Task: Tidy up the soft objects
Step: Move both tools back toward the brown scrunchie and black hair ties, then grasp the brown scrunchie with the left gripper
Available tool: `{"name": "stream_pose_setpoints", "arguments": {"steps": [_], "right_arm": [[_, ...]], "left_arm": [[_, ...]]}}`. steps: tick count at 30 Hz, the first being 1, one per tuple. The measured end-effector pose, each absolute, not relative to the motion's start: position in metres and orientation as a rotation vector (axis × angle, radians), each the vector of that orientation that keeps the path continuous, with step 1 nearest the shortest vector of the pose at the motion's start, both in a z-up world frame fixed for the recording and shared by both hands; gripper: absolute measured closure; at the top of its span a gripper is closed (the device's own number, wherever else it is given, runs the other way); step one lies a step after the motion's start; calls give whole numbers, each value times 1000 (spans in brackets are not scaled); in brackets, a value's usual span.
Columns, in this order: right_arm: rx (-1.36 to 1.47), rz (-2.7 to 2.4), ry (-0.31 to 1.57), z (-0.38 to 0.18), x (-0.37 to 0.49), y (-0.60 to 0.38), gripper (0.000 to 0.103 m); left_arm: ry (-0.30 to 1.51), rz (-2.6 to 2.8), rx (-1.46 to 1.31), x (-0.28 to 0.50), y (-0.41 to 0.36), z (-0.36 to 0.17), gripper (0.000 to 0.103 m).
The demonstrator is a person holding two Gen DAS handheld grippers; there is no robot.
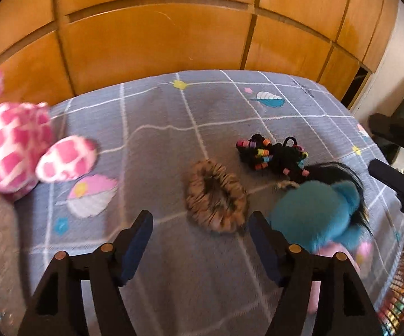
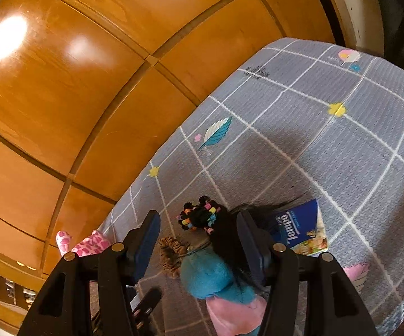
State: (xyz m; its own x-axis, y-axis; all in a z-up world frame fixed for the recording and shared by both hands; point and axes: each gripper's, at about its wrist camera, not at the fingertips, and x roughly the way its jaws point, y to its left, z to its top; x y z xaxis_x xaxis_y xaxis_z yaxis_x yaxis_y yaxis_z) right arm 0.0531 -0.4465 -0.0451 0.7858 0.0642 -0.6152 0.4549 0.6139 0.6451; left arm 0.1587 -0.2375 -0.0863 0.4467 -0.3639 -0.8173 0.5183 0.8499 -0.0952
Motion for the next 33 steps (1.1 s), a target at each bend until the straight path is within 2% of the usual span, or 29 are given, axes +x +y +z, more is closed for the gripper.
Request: {"name": "stream_pose_setpoints", "arguments": {"steps": [2, 7, 9, 10, 11, 12, 13, 24, 27, 33], "right_arm": [[899, -231, 651, -46, 54, -446, 45], [914, -210, 658, -47, 56, -445, 45], [917, -207, 662, -47, 56, -445, 45], [917, -207, 663, -47, 57, -445, 45], [916, -208, 665, -48, 58, -444, 45], [913, -209, 666, -48, 58, -444, 45], [912, -208, 667, -48, 59, -444, 45], [906, -228, 669, -49, 57, -445, 46], [929, -245, 676, -52, 56, -449, 46], [892, -261, 707, -52, 59, -445, 46]], "left_arm": [[961, -546, 197, 164, -247, -92, 20], [994, -530, 186, 183, -264, -109, 20], [1006, -525, 153, 190, -263, -113, 25], [988, -517, 152, 190, -261, -111, 48], [982, -518, 171, 189, -261, -110, 74], [979, -532, 189, 187, -259, -109, 83], [985, -553, 177, 185, -255, -108, 86], [955, -548, 116, 117, -158, -99, 88], [961, -526, 141, 98, -134, -110, 88], [865, -535, 153, 78, -123, -121, 88]]}}
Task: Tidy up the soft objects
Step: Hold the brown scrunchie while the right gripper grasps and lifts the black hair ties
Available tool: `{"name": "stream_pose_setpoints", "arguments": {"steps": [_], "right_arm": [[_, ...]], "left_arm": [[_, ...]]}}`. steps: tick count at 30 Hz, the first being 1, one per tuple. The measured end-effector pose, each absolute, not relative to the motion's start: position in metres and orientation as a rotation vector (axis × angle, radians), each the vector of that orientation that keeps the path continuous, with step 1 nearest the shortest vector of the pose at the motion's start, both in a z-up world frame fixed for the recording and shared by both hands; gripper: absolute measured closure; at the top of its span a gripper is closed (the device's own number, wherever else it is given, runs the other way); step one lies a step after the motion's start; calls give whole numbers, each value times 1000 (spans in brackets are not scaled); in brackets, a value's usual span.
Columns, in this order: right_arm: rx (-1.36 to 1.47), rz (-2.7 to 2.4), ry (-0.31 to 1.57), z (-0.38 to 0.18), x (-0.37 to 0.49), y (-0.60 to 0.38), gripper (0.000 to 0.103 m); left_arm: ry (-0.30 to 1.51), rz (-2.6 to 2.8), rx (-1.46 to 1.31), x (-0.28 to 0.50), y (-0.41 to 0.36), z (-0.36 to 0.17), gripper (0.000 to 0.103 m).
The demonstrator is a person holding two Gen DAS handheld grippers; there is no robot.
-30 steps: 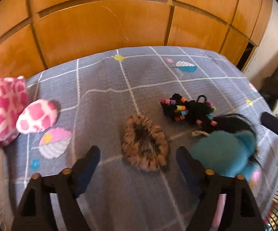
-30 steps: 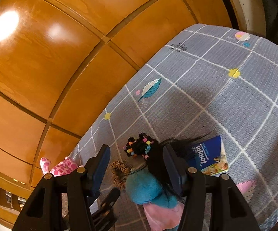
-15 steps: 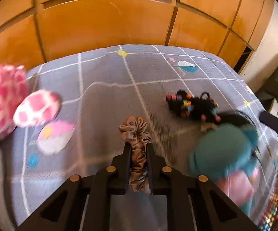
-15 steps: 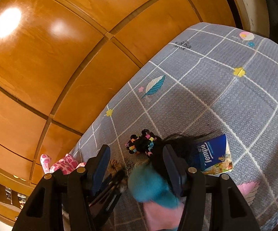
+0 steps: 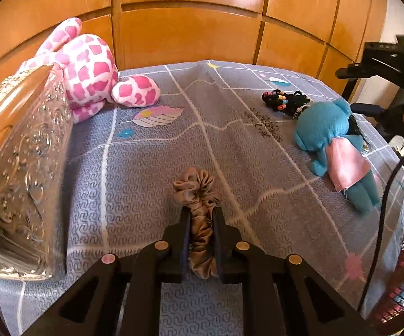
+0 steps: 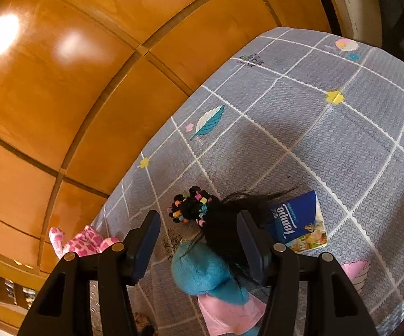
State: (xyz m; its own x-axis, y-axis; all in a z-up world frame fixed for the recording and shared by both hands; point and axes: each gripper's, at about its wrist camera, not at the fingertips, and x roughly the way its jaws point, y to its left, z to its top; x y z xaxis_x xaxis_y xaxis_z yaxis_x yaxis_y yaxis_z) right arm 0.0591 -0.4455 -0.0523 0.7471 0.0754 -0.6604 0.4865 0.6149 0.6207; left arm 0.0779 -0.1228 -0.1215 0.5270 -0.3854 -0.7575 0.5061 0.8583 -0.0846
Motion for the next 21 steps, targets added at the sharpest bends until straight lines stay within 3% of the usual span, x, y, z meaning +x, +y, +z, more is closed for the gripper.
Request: {"name": "stream_pose_setpoints", "arguments": {"steps": [7, 12, 20, 21], "right_arm": [[687, -260, 812, -48, 80, -419, 46], [354, -233, 962, -47, 124, -390, 46], [-11, -249, 1243, -95, 187, -366, 46], [-14, -263, 1266, -100, 191, -367, 53]], "left_arm": [[858, -557, 143, 79, -120, -123, 88], [853, -564, 128, 79, -117, -123, 88], [852, -571, 110, 79, -115, -123, 88], [854, -575, 101, 79, -114, -123, 88]]}}
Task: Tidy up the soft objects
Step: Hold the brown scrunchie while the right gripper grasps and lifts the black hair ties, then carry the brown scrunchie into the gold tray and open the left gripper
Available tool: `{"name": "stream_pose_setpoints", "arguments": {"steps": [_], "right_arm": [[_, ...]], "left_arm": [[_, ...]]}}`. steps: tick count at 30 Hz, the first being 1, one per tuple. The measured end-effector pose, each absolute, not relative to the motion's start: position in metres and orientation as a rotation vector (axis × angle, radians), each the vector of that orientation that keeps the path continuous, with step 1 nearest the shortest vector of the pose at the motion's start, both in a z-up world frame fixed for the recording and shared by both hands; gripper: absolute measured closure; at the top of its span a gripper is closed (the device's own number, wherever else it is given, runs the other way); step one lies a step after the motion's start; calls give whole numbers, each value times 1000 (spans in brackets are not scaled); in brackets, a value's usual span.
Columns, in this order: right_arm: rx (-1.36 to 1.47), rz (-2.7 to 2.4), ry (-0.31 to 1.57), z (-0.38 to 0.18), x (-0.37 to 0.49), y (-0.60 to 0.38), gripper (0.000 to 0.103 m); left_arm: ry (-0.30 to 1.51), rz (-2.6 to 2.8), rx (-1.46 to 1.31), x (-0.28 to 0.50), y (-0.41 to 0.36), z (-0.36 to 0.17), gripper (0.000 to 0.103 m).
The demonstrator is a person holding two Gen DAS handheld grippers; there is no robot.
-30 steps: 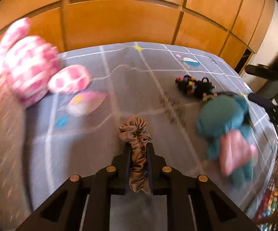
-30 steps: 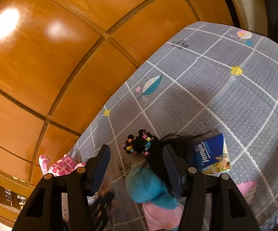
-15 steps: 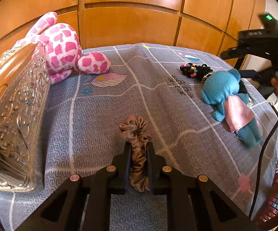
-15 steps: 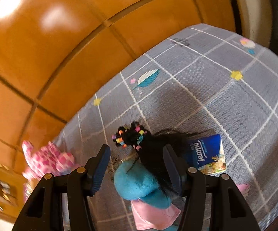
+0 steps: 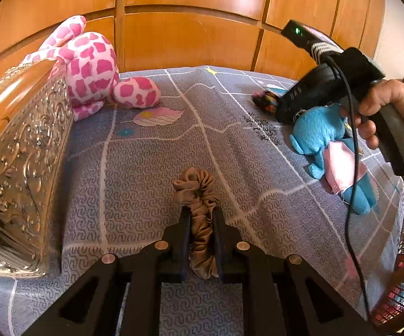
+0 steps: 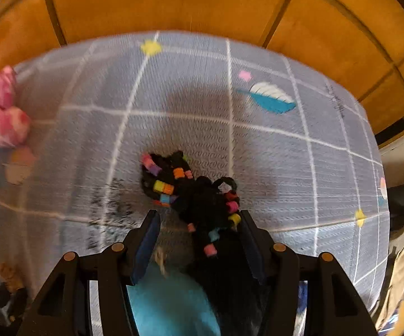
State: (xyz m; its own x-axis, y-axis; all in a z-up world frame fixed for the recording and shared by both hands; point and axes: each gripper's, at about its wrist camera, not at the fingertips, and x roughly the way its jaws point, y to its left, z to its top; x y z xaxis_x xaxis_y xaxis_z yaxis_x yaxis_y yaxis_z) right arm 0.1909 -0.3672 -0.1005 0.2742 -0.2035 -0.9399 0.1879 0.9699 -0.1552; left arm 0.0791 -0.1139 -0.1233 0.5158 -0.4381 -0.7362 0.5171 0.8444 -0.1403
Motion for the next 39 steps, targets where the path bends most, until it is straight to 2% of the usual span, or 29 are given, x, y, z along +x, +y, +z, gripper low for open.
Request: {"name": "stream_pose_setpoints", "arguments": {"steps": [1, 4, 9, 13, 16, 22, 23, 27, 39], "right_arm": [[-10, -267, 1267, -104, 193, -368, 66], [16, -265, 1190, -90, 193, -368, 72], [105, -167, 987, -33, 176, -357, 72], [236, 55, 988, -14, 157, -337, 72], [256, 136, 1072, -32, 147, -314, 72], [144, 85, 1255, -113, 140, -281, 71], [103, 83, 1196, -112, 134, -277, 71], [28, 87, 1184, -114, 130, -268, 69], [-42, 89, 1144, -114, 123, -267, 69]], "left_arm": [[855, -576, 96, 79, -113, -123, 87], [855, -579, 86, 78, -111, -123, 87], [854, -580, 84, 78, -111, -123, 87], [852, -576, 87, 78, -111, -123, 88], [850, -571, 92, 75, -110, -122, 88], [841, -558, 106, 70, -109, -122, 88], [840, -555, 112, 69, -110, -122, 88], [839, -543, 108, 59, -111, -119, 88], [863, -526, 67, 33, -80, -101, 89]]}}
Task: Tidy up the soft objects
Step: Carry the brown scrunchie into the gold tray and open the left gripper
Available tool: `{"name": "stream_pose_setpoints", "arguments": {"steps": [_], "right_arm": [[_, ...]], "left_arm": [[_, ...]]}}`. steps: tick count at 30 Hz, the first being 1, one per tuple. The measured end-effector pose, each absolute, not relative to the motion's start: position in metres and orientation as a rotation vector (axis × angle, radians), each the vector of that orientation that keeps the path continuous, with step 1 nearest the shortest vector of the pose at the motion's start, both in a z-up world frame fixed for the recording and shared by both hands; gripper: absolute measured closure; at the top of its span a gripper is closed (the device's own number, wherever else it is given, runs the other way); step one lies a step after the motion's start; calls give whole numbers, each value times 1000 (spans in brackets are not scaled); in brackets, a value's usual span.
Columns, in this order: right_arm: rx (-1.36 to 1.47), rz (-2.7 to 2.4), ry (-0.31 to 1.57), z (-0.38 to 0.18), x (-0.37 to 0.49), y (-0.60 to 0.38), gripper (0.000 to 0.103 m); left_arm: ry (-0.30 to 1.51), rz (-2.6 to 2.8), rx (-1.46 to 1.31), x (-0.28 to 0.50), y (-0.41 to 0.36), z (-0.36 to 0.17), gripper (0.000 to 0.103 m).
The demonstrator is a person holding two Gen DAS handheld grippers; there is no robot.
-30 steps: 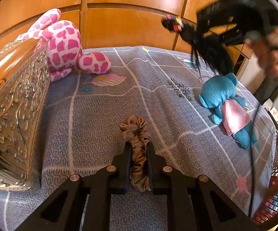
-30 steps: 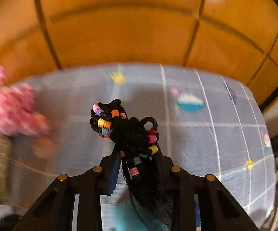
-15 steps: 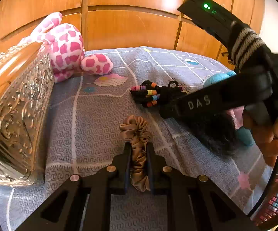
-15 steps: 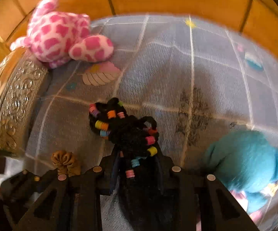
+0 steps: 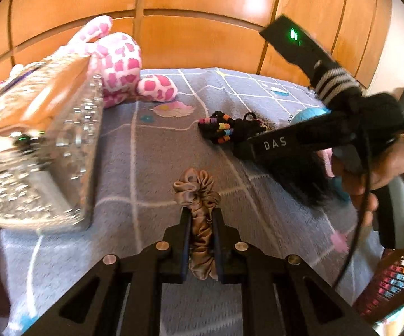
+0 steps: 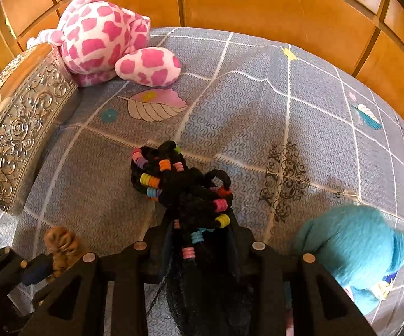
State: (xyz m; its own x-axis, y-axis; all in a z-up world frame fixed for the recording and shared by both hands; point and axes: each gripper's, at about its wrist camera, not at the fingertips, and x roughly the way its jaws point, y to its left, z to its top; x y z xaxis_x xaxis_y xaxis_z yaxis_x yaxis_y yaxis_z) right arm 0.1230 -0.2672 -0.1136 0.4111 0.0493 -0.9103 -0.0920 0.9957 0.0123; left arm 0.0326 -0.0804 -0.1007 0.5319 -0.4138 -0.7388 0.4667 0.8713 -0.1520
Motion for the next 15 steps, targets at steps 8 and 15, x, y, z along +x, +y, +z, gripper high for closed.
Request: {"name": "stream_pose_setpoints", "arguments": {"steps": [8, 15], "right_arm": [[-68, 82, 1135, -115, 122, -261, 69], [-79, 79, 1135, -114, 120, -260, 68]], "left_arm": [[777, -495, -1, 13, -46, -52, 89], [730, -380, -83, 13, 1, -21, 89]]}}
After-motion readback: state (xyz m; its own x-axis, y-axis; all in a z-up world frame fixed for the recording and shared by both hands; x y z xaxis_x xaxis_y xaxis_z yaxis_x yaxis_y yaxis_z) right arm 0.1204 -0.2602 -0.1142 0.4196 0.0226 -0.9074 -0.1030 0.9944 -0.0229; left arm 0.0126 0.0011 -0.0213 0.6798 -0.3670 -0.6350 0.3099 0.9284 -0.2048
